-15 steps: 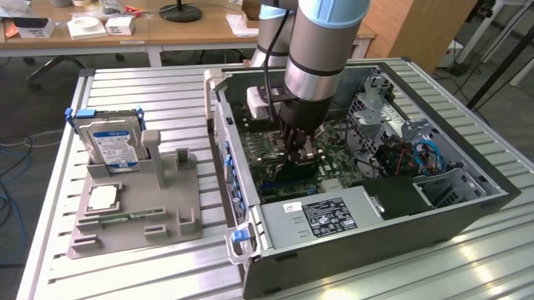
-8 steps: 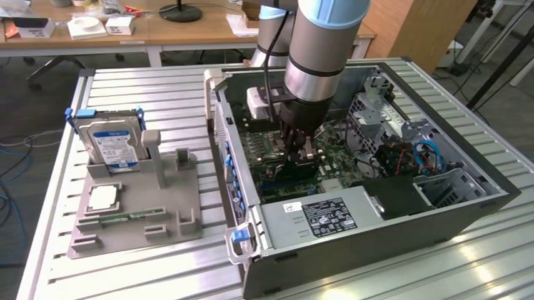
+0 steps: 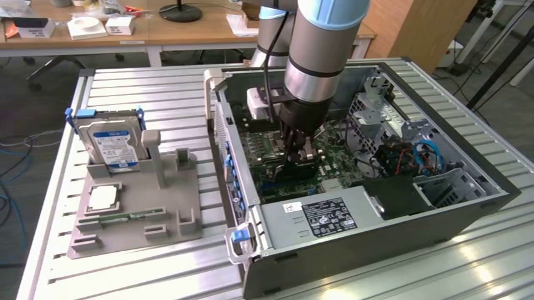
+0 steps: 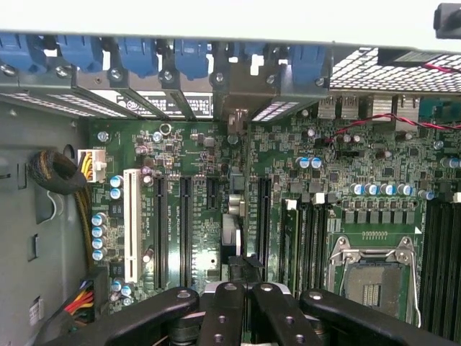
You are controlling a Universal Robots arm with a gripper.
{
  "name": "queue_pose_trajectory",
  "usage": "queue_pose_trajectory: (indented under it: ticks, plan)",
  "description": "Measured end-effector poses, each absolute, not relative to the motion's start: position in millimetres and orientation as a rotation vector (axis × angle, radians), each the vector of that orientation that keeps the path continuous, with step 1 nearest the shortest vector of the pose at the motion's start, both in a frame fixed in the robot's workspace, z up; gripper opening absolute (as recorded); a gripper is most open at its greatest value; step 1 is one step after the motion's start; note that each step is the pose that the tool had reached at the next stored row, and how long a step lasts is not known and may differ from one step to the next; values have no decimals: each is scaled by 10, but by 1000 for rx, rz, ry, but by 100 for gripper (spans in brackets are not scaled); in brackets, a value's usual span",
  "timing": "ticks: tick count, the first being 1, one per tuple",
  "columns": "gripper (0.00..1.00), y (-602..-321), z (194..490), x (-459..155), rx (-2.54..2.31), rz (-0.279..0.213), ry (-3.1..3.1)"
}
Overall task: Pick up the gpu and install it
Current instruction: 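Press down on the gpu until it lock into place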
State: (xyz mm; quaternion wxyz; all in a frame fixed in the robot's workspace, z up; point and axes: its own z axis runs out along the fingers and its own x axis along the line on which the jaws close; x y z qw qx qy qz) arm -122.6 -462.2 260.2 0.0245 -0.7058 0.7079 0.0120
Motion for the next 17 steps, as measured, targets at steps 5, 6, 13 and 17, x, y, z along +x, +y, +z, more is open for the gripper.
queue_pose_trajectory:
  ticks: [5, 6, 13, 17]
  plan:
    - [10, -4621, 2601, -1226, -2183, 37, 2190]
    - [10, -4621, 2601, -1226, -2183, 37, 2190]
    - [10, -4621, 2691, -1226, -2183, 38, 2190]
    - [10, -4621, 2770, -1224, -2183, 37, 2190]
